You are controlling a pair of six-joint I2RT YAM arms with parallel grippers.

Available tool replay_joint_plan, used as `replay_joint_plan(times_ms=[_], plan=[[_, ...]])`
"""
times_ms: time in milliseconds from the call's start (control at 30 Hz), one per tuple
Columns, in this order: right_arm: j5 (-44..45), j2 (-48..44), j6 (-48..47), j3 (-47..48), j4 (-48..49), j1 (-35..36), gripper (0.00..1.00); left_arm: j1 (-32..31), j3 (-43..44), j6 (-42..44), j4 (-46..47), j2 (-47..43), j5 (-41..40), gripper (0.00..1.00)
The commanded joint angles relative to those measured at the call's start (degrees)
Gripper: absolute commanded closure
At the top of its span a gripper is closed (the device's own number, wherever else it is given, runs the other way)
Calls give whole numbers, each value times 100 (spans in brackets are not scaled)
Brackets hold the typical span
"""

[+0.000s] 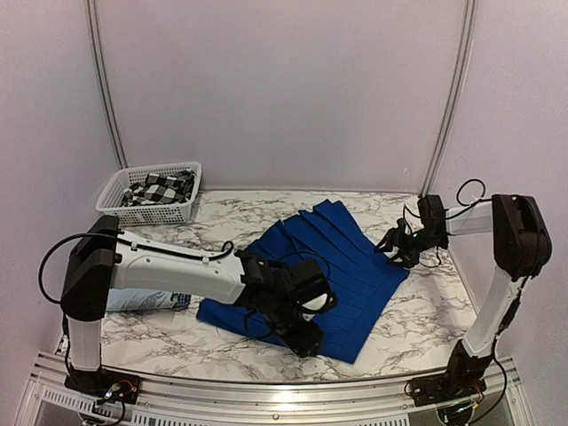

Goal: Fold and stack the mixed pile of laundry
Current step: Rotate the flattened skirt at the center of the board.

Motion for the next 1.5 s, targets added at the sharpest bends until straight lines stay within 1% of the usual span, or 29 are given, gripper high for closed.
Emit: replay_joint_plan(times_ms=[0, 100, 167, 233, 333, 400, 500, 633, 767, 867, 967, 1033, 1100, 1167, 1267, 1300, 1333, 1367, 1400, 1467], plan=[[-86, 350, -634, 1018, -552, 45, 33, -75, 456, -439, -376, -561, 570, 37], [-111, 120, -931, 1541, -834, 178, 35, 535, 291, -565, -355, -909, 213, 36], [-12, -84, -1068, 1693, -1133, 326, 36, 940, 230, -490, -348, -951, 0, 36], [150, -329, -1124, 1615, -1353, 479, 36, 1270, 214, -333, -355, -851, -181, 36], [206, -729, -915, 1020, -1303, 682, 38, 1609, 168, -92, -355, -625, -458, 39], [199, -915, -777, 499, -1157, 795, 40, 1672, 135, 129, -356, -478, -643, 40], [156, -1003, -657, -165, -743, 900, 41, 1676, -52, 320, -348, -313, -538, 43], [81, -618, -707, -536, -323, 992, 45, 1546, -587, 319, -325, -366, -289, 51], [24, -63, -766, -360, -62, 1222, 48, 1179, -1260, 203, -298, -689, -272, 55], [-36, 296, -727, -56, 98, 1401, 48, 1014, -1778, -39, -201, -928, -269, 55], [-14, 696, -735, 423, 119, 1521, 48, 1229, -2267, -364, 114, -1133, -263, 57], [5, 949, -758, 807, 181, 1522, 48, 1493, -2277, -456, 192, -1063, -283, 58], [57, 1252, -851, 1358, 105, 1522, 48, 1696, -1980, -387, 229, -924, -442, 55], [111, 1498, -966, 2061, -122, 1522, 47, 1873, -1568, -323, 285, -741, -373, 49], [212, 1424, -1074, 2944, -792, 1521, 43, 2046, -1042, -497, 286, -740, -222, 40], [219, 1226, -1043, 2984, -887, 1520, 40, 2053, -986, -619, 303, -888, -246, 34], [207, 842, -981, 2851, -929, 1522, 35, 2053, -1020, -806, 349, -1090, -292, 28], [165, 505, -874, 2627, -934, 1522, 34, 2051, -1152, -1040, 456, -1360, -304, 21], [104, 148, -662, 2265, -897, 1522, 33, 2054, -1391, -1333, 625, -1635, -297, 16], [-163, -633, -220, 1389, -710, 1524, 32, 2054, -2024, -2010, 1078, -2278, -172, 10]])
